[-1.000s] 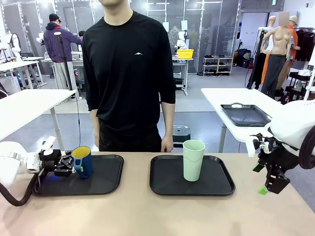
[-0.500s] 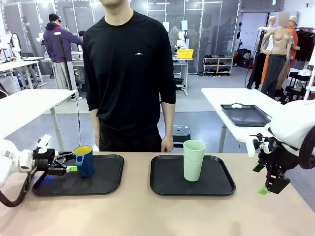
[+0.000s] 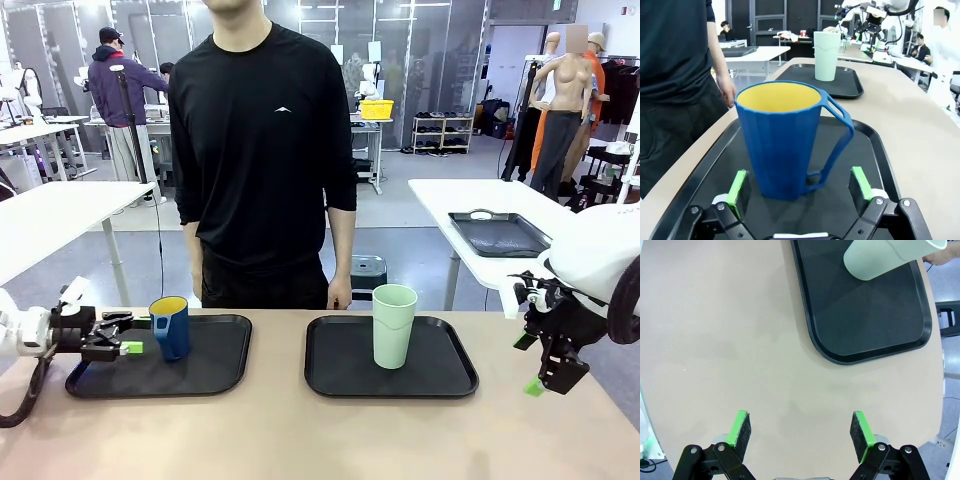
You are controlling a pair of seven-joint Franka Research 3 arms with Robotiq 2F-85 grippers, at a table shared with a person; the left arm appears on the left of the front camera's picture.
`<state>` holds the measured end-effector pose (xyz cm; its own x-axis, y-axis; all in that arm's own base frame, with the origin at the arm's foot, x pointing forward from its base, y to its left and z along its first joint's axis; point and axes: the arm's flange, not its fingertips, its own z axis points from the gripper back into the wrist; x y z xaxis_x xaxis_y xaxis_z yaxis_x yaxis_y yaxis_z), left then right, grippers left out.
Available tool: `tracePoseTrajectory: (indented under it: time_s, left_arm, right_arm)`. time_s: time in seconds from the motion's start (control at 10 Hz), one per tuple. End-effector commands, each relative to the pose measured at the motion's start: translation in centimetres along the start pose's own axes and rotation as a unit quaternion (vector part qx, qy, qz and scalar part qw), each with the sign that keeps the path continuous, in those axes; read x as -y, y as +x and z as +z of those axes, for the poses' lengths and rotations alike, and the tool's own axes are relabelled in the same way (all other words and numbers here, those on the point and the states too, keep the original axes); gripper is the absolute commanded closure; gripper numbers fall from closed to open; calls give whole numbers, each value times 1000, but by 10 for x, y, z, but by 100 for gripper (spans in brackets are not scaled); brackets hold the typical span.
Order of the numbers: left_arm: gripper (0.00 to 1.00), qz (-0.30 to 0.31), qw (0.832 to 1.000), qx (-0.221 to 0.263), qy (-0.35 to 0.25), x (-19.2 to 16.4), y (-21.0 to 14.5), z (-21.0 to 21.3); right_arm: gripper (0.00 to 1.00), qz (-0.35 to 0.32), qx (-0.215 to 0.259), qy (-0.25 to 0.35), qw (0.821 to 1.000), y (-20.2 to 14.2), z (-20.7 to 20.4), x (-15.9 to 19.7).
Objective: Sort and store the cups by type.
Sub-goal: Pick up the Handle plastic cup and place it into the empty Flat Tray.
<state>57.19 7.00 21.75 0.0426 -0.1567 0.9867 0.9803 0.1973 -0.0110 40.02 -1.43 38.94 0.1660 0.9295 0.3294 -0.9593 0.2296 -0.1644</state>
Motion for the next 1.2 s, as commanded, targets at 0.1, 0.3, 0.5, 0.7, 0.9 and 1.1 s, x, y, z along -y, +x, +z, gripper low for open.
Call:
tracePoseTrajectory:
  time_s: [0.1,0.3,0.5,0.7,0.9,1.1]
  left_arm:
    - [0,-15,999,-29,23,27,16,24]
    - [0,-27,997,-50,55,47,36,38]
    - [0,-22,991,-98,86,67,58,42]
    - [0,-2,986,-126,106,83,74,43]
    - [0,3,983,-145,115,88,83,44]
    - [0,4,982,-147,119,89,87,48]
  right_arm:
    - [0,-5,-6,-4,1000,1,-2,0]
    - [0,-5,-6,-4,1000,1,-2,0]
    - [0,-5,-6,-4,1000,1,-2,0]
    - [0,-5,-6,-4,1000,1,-2,0]
    - [0,-5,-6,-4,1000,1,-2,0]
    - [0,-5,-6,-4,1000,1,-2,0]
